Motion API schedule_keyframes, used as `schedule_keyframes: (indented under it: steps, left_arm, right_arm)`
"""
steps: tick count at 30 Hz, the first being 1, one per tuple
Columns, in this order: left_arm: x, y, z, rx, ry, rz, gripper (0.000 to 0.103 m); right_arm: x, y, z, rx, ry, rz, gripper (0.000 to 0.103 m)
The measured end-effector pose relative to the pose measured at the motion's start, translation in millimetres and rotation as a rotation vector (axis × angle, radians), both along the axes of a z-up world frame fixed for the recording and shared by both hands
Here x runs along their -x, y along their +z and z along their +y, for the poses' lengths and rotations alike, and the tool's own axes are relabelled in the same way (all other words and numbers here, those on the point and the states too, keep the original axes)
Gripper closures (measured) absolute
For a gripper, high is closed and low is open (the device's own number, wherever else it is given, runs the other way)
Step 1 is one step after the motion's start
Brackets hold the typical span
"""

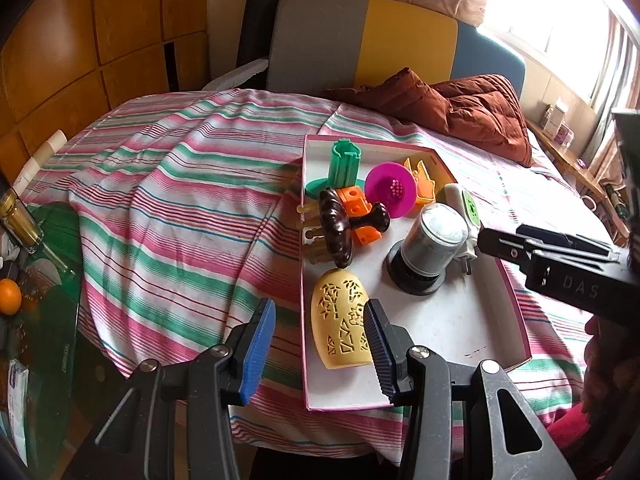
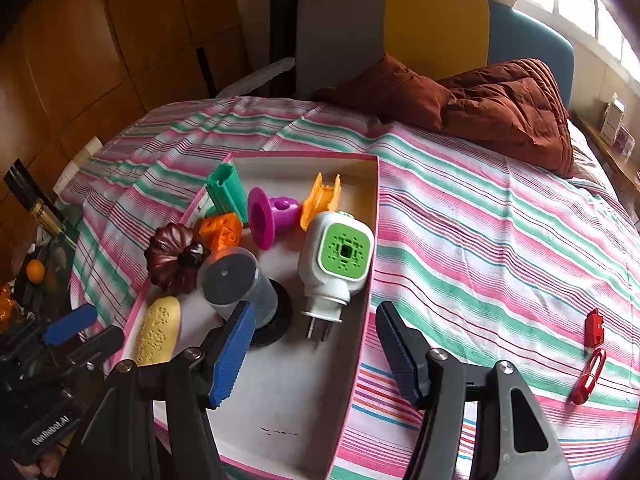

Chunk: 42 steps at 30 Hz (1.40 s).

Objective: Organize rigid objects
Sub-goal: 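Lower the green device into the tray and open the right gripper, then move the right gripper away from the tray toward the red pieces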

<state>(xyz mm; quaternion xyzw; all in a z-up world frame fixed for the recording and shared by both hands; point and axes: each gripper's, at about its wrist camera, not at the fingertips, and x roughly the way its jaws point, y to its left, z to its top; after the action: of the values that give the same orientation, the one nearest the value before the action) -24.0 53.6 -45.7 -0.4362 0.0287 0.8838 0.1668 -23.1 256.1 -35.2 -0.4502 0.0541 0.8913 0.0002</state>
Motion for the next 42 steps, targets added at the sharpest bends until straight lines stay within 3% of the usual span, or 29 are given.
schedule_keyframes:
  steps: [17,19,25,28,30,33,42]
  left_arm:
    - [3,-4,11,0.010,-0.015,-0.004,0.056]
    - [3,-2,11,0.016,-0.022,0.010,0.056]
    - [8,-9,9,0.007,-0.007,-0.022,0.056]
    - [8,-12,7,0.006,-0.003,-0.034,0.056]
    - [7,-13,6,0.008,-0.002,-0.035,0.056]
    - [7,-13,4,0.008,0.003,-0.036,0.056]
    - [9,-10,-3,-0.004,0.024,-0.027,0.054]
  right_arm:
    - [34,0,-3,-0.001,-0.024,0.011,0.035]
    - [31,2,-2,0.039,0.002,0.018,0.035]
    - [9,-1,-14,0.027,0.086,0.006,0.036]
    - [10,-8,-24,0.007,0.130,-0.007,0.051]
    - [19,-16,-29,-0.008,0.135,-0.020,0.066]
    - [36,-26,-30,0.010,0.126,-0.040,0.077]
    - [44,-24,-29,0.014,0.117,-0.048,0.077]
